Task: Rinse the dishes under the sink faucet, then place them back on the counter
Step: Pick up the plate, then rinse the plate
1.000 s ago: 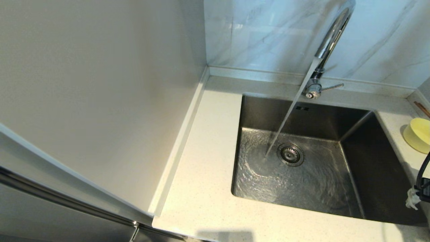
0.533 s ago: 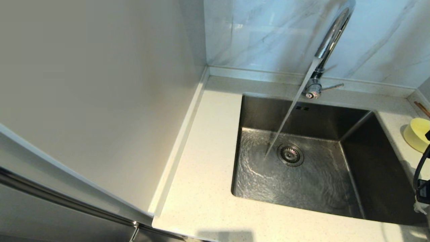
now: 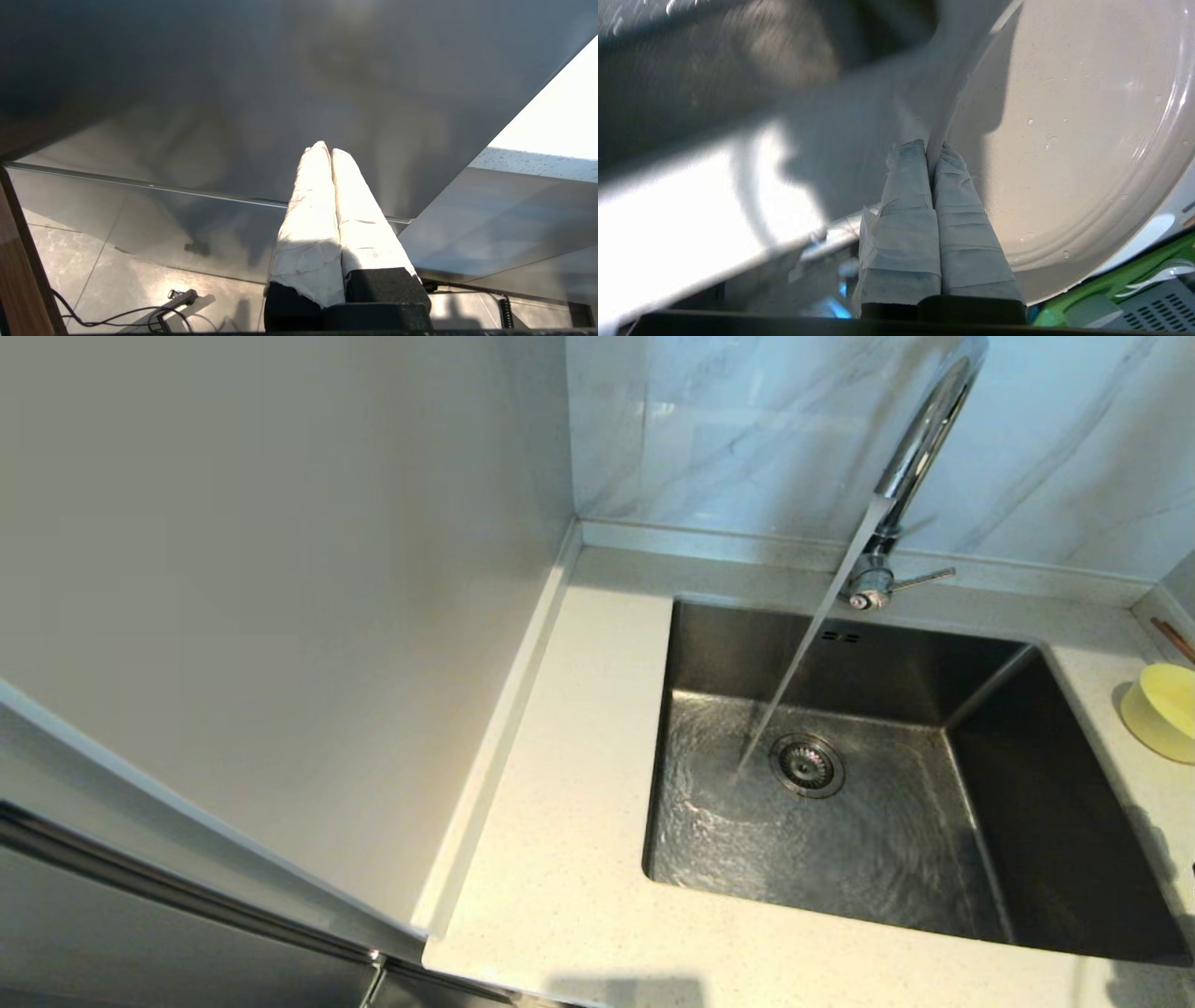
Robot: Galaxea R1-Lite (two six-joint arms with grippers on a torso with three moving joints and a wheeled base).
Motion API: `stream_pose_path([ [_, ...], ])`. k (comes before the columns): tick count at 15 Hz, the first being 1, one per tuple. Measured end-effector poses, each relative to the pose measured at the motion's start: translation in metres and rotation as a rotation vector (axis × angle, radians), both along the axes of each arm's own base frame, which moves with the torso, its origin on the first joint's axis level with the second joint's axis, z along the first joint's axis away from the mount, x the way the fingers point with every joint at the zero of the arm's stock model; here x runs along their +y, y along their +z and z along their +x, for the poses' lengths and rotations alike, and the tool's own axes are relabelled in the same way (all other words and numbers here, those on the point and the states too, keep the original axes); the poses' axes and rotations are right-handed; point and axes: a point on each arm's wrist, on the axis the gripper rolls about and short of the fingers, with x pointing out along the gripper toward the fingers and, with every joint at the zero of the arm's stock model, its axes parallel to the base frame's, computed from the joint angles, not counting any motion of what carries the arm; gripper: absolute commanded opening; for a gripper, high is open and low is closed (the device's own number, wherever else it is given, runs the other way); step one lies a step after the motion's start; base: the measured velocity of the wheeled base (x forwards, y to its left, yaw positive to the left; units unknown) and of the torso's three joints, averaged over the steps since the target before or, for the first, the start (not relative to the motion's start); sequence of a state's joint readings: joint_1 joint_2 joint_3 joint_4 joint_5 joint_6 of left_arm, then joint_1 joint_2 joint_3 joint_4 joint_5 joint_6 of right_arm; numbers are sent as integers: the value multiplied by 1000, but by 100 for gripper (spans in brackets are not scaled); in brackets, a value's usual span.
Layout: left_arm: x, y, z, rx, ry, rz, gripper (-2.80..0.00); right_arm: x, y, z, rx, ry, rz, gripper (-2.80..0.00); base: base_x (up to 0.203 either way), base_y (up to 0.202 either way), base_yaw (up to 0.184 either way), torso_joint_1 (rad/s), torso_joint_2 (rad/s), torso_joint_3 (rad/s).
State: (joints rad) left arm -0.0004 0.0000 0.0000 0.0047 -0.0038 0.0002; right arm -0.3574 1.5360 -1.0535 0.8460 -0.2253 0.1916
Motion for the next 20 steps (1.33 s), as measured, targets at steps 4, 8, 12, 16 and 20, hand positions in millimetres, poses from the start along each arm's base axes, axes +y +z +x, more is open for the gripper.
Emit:
stream_pose_path([
  [4,0,0,0,0,1,0,-280,45,42,-44,1,193,116,-280,0,0,0,0,0,0],
  [8,0,0,0,0,1,0,-280,85,85,-91,-21,521,217,-280,0,0,0,0,0,0],
  [12,0,0,0,0,1,0,-280,94,119,-117,-110,930,153,-280,0,0,0,0,0,0],
  [16,0,0,0,0,1,0,-280,101,137,-112,-209,1323,193,-280,0,0,0,0,0,0],
  [20,0,0,0,0,0,0,-280,124,147,-77,-272,1445,243,-280,0,0,0,0,0,0],
])
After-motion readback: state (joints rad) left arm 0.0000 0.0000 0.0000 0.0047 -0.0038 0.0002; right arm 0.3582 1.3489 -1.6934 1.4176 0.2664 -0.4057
